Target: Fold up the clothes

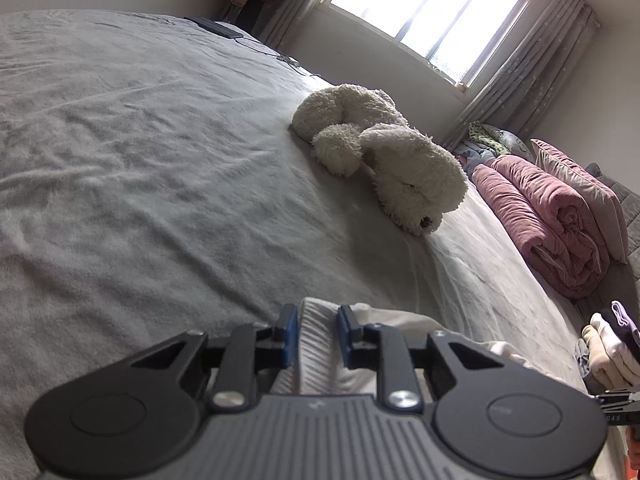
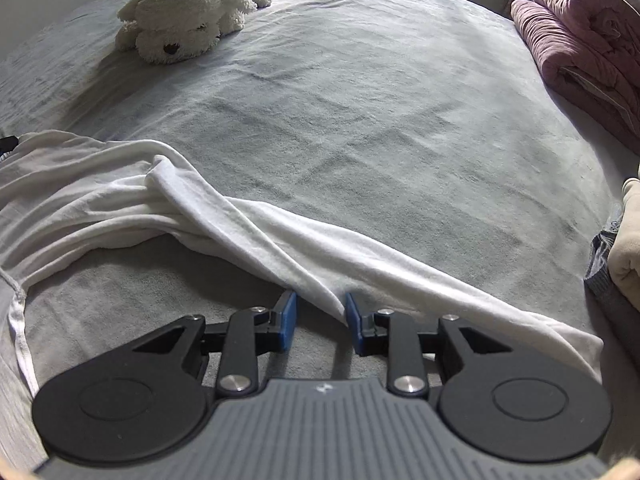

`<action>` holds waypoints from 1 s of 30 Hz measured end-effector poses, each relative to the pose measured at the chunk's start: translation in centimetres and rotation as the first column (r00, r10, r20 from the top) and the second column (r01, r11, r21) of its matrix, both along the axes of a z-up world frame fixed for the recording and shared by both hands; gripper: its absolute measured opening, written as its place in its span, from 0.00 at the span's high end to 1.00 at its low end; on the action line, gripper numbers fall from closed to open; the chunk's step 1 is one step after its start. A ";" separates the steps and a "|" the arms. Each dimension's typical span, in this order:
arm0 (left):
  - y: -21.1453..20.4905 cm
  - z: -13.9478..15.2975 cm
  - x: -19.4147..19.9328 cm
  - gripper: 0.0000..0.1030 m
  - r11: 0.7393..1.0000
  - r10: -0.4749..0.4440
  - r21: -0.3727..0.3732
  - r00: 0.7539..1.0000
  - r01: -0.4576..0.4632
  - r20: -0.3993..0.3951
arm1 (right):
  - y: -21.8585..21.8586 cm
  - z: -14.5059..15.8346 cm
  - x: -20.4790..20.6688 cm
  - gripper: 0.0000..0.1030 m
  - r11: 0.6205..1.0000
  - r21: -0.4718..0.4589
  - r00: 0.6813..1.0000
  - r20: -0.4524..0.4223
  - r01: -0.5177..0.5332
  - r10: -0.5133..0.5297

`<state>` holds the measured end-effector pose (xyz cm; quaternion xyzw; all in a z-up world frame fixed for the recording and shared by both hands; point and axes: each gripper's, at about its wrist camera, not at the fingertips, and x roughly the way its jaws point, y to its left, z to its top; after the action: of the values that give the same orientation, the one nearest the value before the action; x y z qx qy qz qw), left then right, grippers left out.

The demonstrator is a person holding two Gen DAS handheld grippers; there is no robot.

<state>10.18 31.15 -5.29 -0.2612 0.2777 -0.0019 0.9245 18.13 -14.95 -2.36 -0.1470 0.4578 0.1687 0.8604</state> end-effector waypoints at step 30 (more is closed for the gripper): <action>-0.1 -0.2 -0.3 0.95 0.969 0.204 0.132 0.978 -0.207 0.036 | 5.6 -2.3 11.1 1.00 0.961 -0.216 0.964 0.236 0.174 -0.122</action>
<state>9.93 31.06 -5.52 -0.2255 0.2383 0.1096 0.9382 29.19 -9.37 -4.65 -0.2304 0.3862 0.0309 0.8927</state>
